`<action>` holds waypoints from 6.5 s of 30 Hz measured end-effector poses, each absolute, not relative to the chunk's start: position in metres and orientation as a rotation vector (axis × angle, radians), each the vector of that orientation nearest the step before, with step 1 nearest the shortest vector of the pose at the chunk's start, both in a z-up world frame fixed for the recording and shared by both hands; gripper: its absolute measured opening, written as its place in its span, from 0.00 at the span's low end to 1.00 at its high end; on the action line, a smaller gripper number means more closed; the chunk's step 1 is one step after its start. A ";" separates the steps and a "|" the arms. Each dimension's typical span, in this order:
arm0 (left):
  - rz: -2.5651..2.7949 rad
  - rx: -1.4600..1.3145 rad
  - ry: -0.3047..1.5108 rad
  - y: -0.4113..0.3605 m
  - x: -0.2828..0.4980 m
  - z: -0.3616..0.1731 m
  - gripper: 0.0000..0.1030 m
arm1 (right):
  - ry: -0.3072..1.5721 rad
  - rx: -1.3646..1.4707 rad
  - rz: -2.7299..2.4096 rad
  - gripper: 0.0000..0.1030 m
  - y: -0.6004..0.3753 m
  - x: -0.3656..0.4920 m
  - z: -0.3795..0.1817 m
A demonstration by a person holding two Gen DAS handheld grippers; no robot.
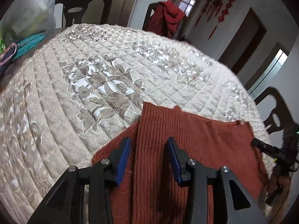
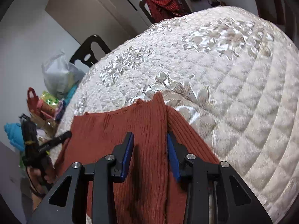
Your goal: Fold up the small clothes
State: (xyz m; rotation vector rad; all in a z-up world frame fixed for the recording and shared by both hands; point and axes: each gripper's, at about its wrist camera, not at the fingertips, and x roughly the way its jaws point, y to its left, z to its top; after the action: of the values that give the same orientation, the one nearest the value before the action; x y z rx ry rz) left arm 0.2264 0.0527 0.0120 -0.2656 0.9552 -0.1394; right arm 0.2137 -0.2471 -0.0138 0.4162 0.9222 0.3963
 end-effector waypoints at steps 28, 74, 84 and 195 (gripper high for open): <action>-0.215 -0.190 0.727 0.023 0.119 0.049 0.27 | 0.764 0.221 0.442 0.09 -0.226 0.112 0.021; -0.127 -0.137 0.792 0.016 0.087 0.029 0.35 | 0.785 0.135 0.278 0.09 -0.227 0.072 -0.002; -0.088 -0.106 0.851 0.018 0.086 0.014 0.37 | 0.816 0.083 0.210 0.09 -0.224 0.076 -0.011; -0.268 -0.537 0.750 0.069 0.002 0.016 0.09 | 0.843 0.689 0.413 0.13 -0.296 0.011 -0.036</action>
State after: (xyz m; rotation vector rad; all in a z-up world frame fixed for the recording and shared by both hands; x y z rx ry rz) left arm 0.0024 0.0691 0.0163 -0.5375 0.7498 -0.2681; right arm 0.0109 -0.2963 -0.0356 0.6892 0.8429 0.4127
